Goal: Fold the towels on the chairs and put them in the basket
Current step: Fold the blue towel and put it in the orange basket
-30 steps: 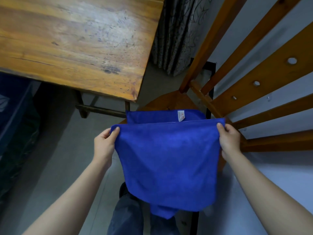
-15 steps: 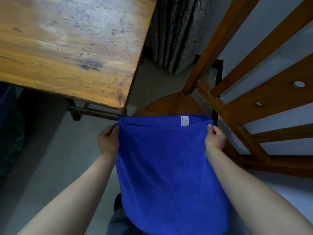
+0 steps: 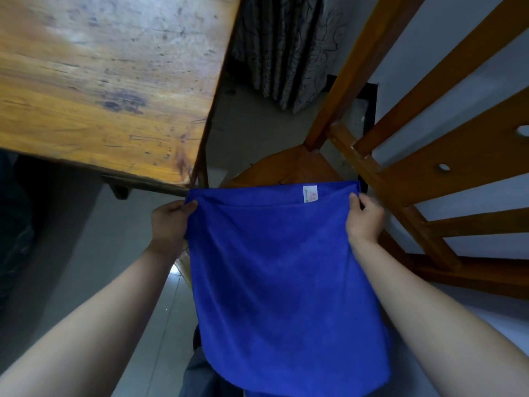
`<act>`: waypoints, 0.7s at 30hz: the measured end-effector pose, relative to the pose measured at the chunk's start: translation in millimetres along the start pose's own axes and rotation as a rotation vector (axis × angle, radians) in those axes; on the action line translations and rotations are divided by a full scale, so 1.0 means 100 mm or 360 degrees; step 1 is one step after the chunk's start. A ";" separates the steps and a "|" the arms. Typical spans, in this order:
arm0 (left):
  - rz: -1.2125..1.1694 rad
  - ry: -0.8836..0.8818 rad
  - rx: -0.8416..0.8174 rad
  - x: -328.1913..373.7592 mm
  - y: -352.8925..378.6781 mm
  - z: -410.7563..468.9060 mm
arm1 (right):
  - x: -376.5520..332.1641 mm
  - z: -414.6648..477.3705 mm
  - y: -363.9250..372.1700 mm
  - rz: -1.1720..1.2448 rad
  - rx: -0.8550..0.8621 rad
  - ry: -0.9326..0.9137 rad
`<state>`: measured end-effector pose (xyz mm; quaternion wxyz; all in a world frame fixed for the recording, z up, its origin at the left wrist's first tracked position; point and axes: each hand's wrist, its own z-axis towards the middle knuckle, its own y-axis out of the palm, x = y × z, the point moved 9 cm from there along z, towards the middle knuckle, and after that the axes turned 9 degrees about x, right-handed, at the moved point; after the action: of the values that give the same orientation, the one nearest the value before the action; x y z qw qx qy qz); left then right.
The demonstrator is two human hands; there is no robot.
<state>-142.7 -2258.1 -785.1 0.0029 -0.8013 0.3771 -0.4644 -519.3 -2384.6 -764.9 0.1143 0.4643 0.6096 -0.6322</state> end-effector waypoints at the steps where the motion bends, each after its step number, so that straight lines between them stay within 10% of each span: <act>1: -0.0074 -0.0030 -0.0026 -0.01 -0.03 -0.02 | -0.02 -0.02 -0.03 0.0019 0.0002 -0.0007; 17: -0.0356 0.0079 0.0107 0.21 -0.47 -0.16 | -0.55 -0.19 -0.21 -0.0006 0.0187 -0.0350; 21: -0.0103 0.0172 0.0052 0.15 -0.28 -0.07 | -0.49 -0.10 0.17 -0.0127 -0.0216 -0.0173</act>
<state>-126.8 -2244.8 -760.1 -0.0195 -0.7867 0.3430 -0.5129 -475.9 -2400.5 -739.1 0.1530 0.3960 0.6619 -0.6178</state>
